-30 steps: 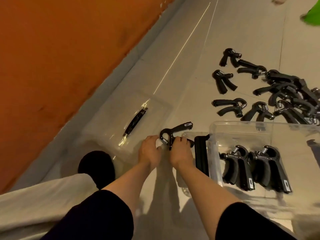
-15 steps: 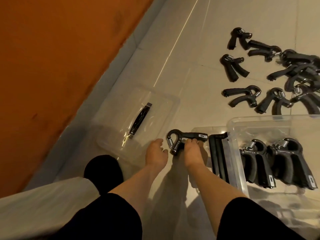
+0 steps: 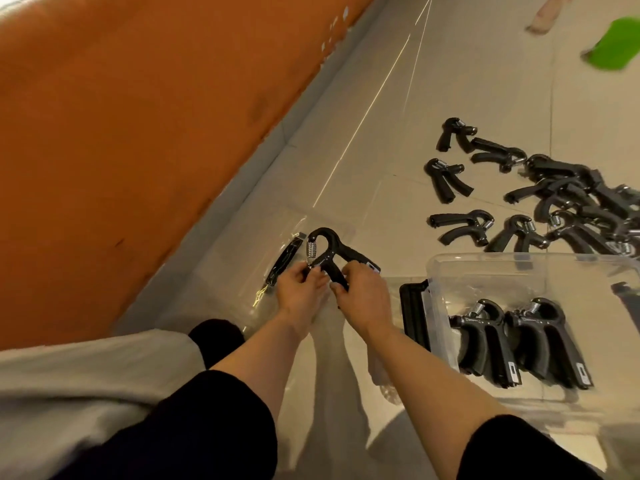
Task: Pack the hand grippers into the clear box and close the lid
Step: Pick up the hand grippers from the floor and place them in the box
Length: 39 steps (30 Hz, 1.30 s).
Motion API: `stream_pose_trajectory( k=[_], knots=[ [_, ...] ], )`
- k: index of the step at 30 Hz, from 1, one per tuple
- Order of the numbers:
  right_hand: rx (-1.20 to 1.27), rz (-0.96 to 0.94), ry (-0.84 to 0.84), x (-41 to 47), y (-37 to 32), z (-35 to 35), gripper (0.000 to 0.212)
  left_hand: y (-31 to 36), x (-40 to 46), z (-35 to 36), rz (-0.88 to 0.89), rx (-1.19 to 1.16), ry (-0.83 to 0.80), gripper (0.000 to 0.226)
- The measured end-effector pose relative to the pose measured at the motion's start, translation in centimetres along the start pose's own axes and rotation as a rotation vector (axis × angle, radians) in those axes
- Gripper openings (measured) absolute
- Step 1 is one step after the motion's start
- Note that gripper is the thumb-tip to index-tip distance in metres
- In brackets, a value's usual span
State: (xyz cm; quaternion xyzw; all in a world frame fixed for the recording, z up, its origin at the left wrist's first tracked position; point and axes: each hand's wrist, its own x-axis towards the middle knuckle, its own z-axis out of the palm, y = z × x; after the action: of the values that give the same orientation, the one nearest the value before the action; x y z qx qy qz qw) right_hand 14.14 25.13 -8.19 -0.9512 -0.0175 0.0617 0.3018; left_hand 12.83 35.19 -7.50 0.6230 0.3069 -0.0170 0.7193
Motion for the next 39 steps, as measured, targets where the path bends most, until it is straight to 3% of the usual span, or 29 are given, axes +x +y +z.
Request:
stream_pose_trajectory(
  k=[4,7,12,17,23,27,31,36,39],
  knots=[
    [0.009,-0.114,0.220,-0.7,-0.3,-4.6,0.030,2.6,-2.0,0.6,0.131,0.042,-0.053,0.017],
    [-0.104,-0.049,0.275,-1.5,1.6,-8.6,0.045,4.2,-4.4,2.8,0.176,0.039,-0.154,0.015],
    [-0.095,0.074,0.269,-4.9,6.7,-15.2,0.021,5.2,-9.0,8.1,0.197,0.108,-0.342,0.012],
    [-0.040,0.171,0.229,-9.3,12.3,-20.0,0.022,3.2,-13.1,13.2,0.157,0.190,-0.460,0.020],
    [-0.087,0.272,0.123,-13.0,18.8,-20.2,0.014,-1.7,-15.5,17.2,0.034,0.257,-0.500,0.024],
    [-0.073,0.326,0.033,-13.5,20.8,-19.1,0.014,-4.3,-15.1,18.1,-0.009,0.293,-0.399,0.028],
    [-0.041,0.401,-0.024,-12.1,21.5,-18.3,0.017,-5.5,-14.3,18.3,0.227,0.581,-0.252,0.039],
    [-0.027,0.484,-0.110,-10.2,22.4,-17.7,0.015,-7.1,-14.7,18.2,0.514,0.976,-0.331,0.046],
    [-0.056,0.534,-0.157,-9.4,23.0,-17.6,0.014,-7.0,-14.4,18.4,0.665,1.191,-0.260,0.049]
  ],
)
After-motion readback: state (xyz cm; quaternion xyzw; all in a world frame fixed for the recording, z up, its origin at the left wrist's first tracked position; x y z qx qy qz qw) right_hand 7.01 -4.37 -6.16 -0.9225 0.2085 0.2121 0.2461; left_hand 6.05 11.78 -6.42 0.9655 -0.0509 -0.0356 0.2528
